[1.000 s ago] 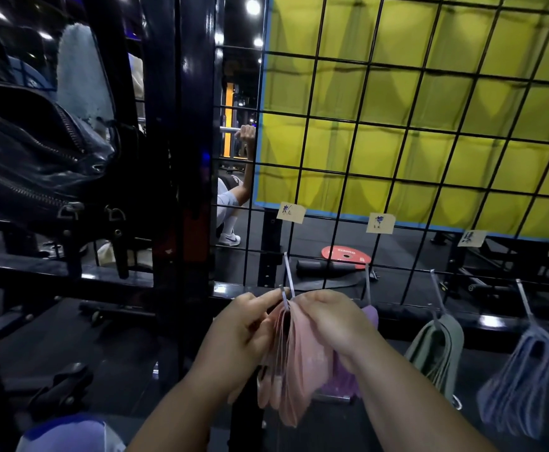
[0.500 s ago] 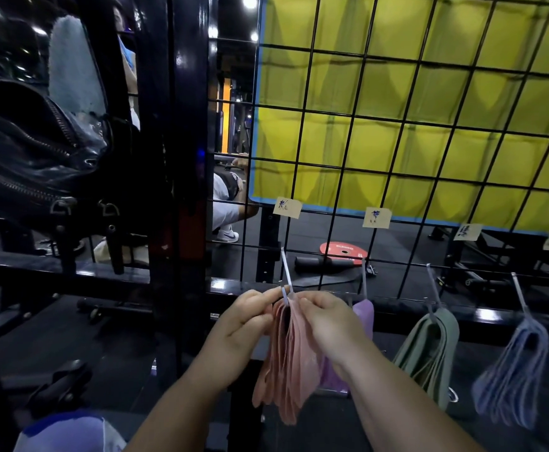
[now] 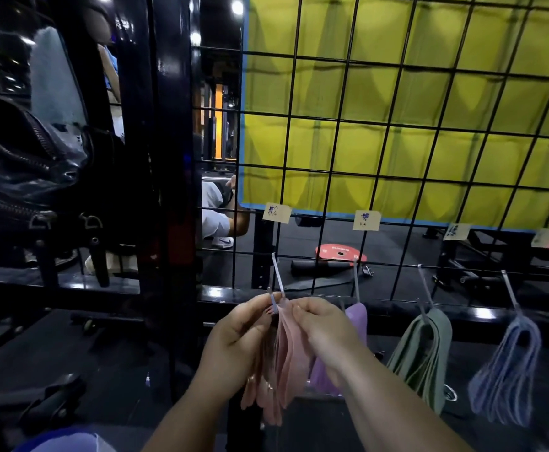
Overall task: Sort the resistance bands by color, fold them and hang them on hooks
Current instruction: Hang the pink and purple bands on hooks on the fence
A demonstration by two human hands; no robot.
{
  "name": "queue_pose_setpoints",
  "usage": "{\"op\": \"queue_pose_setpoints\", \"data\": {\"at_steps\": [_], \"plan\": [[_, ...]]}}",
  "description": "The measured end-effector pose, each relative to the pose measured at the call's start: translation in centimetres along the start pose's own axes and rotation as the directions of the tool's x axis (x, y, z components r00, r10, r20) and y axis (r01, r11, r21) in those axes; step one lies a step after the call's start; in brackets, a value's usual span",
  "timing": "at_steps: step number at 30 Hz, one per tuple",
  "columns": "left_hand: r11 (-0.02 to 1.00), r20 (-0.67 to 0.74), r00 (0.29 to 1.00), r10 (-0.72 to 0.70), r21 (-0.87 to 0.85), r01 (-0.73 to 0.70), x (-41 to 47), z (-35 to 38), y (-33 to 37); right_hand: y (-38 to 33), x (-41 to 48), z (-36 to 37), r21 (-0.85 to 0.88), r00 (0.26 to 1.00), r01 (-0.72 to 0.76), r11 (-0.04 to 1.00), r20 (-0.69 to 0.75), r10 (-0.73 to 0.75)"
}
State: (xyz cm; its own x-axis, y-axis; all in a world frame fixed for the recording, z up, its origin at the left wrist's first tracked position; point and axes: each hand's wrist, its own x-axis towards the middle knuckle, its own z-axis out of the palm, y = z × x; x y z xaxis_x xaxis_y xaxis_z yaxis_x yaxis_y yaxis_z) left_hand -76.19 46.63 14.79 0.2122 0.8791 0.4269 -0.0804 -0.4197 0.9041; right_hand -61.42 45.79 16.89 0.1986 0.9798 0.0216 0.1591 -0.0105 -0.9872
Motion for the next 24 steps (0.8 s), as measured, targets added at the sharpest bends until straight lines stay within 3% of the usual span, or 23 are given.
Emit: {"op": "queue_pose_setpoints", "data": {"at_steps": [6,10,16,20,24], "plan": [[0.994,-0.018,0.999,-0.039,-0.098,0.037,-0.2,1.0,0.3,0.1,-0.1,0.1,0.035,1.0,-0.012,0.999,-0.004,0.012],[0.994,-0.102,0.994,-0.038,-0.102,0.028,-0.1,1.9,0.0,0.1,-0.3,0.2,-0.056,0.999,0.014,0.998,-0.038,-0.016],[0.962,-0.169,0.974,-0.151,-0.252,0.105,-0.8,2.5,-0.7,0.3,-1.3,0.4,-0.148,0.999,0.051,0.988,-0.007,-0.052],[0.987,-0.234,0.961,-0.148,-0.092,0.129,-1.2,2.5,-1.2,0.3,-1.5,0.3,-0.038,0.997,0.066,0.997,0.042,-0.065],[0.98,-0.244,0.961,-0.129,0.117,0.161,-1.4,2.4,-1.8,1.6,-1.2,0.4,-0.032,0.994,0.066,0.997,0.09,-0.063]]}}
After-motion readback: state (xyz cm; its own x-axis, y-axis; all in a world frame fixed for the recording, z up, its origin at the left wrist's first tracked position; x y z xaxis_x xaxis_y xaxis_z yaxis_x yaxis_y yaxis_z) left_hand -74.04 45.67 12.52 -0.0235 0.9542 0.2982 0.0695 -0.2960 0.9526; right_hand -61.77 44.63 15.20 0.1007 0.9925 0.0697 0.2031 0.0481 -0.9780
